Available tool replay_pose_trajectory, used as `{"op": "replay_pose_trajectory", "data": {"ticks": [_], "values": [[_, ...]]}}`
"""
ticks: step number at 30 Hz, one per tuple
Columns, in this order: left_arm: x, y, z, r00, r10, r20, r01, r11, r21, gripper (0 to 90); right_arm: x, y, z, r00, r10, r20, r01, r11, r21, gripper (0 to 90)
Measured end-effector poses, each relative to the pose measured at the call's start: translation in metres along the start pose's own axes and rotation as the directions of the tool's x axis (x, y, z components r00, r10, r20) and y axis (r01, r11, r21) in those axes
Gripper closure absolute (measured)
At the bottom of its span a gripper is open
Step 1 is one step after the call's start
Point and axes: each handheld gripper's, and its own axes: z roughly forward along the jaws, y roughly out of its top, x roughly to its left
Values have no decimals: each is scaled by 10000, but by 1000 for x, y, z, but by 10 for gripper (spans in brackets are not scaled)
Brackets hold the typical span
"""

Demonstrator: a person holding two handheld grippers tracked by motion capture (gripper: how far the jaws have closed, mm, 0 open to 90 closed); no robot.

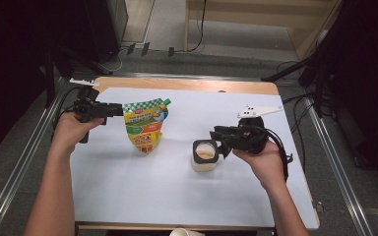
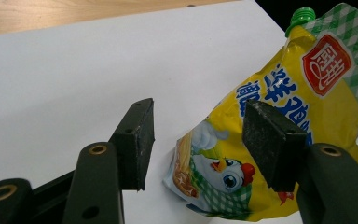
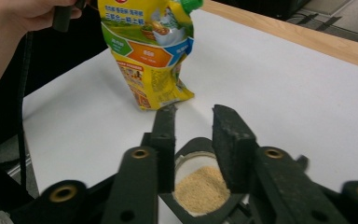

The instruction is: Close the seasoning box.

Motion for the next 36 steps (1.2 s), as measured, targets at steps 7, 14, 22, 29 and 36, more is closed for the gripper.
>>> {"op": "replay_pose_trajectory", "data": {"ticks": [7, 14, 22, 29, 36], "values": [[0, 0, 0, 10000, 61, 0, -61, 10000, -1, 436, -10, -2, -9, 9999, 74, 128, -74, 10000, 9, 840], [0, -1, 1, 10000, 48, 35, -48, 10000, 54, 431, -20, -3, -20, 9992, 240, 324, -237, 9997, -85, 900], [1, -1, 2, 10000, 32, 41, -32, 10000, 62, 419, -33, -10, -24, 9964, 529, 655, -528, 9986, -38, 900], [1, -1, 3, 10000, 43, 69, -44, 9999, 109, 415, -43, -15, -23, 9942, 774, 752, -777, 9970, 17, 900], [1, -1, 2, 10000, 22, 36, -22, 10000, 84, 415, -45, -19, -15, 9935, 856, 746, -871, 9961, 170, 900]]}}
